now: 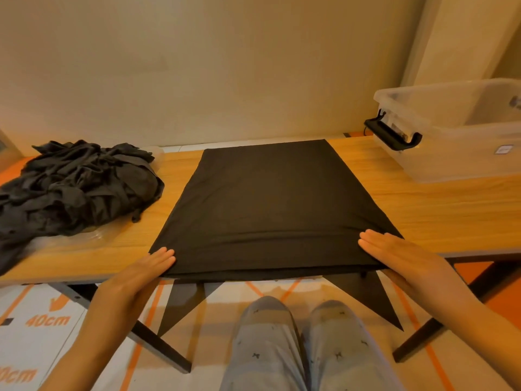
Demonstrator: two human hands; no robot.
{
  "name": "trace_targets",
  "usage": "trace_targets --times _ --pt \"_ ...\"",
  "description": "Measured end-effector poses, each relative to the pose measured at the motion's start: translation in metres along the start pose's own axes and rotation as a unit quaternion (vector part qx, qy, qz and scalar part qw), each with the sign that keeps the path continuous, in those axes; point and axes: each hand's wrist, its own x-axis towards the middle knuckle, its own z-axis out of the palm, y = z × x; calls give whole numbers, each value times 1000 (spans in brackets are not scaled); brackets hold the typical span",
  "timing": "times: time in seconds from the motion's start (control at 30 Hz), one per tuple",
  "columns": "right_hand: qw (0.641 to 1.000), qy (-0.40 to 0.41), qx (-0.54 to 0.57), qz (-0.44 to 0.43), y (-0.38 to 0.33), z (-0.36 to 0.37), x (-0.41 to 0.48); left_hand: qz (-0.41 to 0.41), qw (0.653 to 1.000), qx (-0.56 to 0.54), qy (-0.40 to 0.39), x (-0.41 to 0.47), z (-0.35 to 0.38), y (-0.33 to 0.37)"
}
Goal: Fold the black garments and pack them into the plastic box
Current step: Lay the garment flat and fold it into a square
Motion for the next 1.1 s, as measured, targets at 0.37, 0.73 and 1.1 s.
trace_targets --times 0.37,0.73,1.1 --pt "996 84 20 16 7 -47 17 8 998 26 51 23 -42 9" --pt "963 223 123 85 12 -130 90 -23 966 -100 238 98 -102 35" --pt "955 219 180 94 9 -208 104 -1 968 -141 207 123 -162 49"
